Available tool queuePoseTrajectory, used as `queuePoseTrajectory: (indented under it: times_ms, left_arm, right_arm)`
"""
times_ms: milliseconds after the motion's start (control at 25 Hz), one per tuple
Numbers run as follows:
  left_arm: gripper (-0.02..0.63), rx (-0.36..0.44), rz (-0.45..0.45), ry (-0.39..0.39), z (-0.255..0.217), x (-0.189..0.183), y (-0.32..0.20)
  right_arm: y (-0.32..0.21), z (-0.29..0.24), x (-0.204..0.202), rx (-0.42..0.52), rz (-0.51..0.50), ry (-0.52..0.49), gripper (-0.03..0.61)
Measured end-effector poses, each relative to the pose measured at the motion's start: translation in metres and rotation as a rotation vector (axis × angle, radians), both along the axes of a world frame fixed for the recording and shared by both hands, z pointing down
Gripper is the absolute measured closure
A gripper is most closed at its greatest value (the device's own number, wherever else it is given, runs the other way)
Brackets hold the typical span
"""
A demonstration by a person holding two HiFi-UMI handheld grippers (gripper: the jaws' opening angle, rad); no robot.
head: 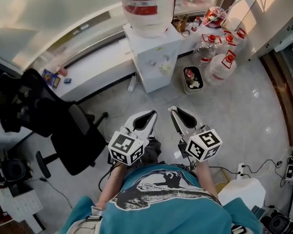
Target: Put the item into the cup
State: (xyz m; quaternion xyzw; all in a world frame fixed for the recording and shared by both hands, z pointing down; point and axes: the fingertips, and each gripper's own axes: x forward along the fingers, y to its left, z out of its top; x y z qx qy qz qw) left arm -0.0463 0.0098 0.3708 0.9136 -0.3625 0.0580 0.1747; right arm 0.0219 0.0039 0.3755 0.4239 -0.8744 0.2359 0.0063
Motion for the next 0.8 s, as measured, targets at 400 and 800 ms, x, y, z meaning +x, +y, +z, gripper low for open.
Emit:
queuePoseTrajectory:
  times_ms: [400, 800]
  left_arm:
    - [0.594, -0.001, 0.057, 0.024, 0.0, -0.014, -0.041]
    - [0.594, -0.023, 0.068, 0.037, 0.01, -0.022, -0.051]
  right_arm:
    - [-0.043, 0.001, -0.02, -0.017, 0.035, 0.027, 0.525]
    - [-0.058, 0.008, -0.026, -0.039, 0.042, 0.036, 0.525]
